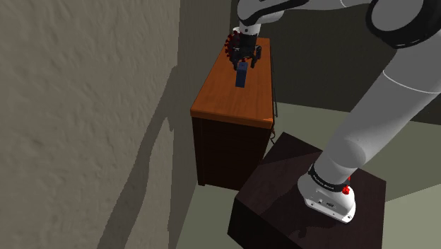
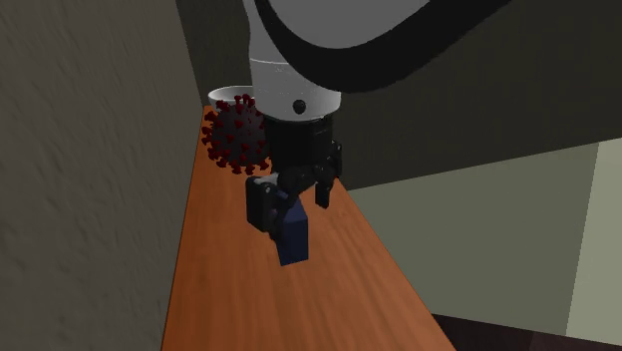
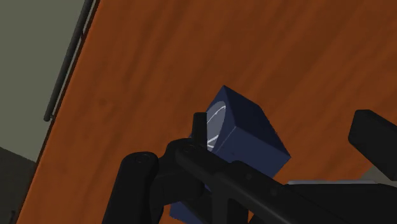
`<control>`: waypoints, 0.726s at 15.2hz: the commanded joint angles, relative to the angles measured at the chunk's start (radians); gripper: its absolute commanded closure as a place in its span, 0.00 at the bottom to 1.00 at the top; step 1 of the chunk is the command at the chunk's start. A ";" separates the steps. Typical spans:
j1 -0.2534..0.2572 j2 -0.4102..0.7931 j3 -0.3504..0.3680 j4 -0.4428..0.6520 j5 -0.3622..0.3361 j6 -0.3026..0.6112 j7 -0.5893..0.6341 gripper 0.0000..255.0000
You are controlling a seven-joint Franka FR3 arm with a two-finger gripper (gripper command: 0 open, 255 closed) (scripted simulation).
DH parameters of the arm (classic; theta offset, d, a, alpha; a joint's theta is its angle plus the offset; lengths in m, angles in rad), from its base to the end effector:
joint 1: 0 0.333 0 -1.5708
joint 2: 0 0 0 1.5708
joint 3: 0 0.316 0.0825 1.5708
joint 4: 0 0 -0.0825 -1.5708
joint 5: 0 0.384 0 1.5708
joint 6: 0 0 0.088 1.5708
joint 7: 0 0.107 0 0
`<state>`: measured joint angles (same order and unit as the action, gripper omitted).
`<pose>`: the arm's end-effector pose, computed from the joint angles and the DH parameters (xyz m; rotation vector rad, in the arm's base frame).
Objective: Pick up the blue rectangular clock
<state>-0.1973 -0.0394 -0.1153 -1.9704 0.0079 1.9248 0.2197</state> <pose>0.5193 -0.1679 0.4862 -3.0181 0.8271 0.0092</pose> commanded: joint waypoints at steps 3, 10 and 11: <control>-0.014 0.067 -0.014 0.037 0.003 0.035 0.014 0.00; -0.014 0.087 -0.014 -0.016 0.006 0.107 0.011 0.00; -0.014 0.086 -0.014 -0.017 0.006 0.107 0.011 1.00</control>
<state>-0.2112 0.0454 -0.1292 -1.9849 0.0138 2.0291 0.2311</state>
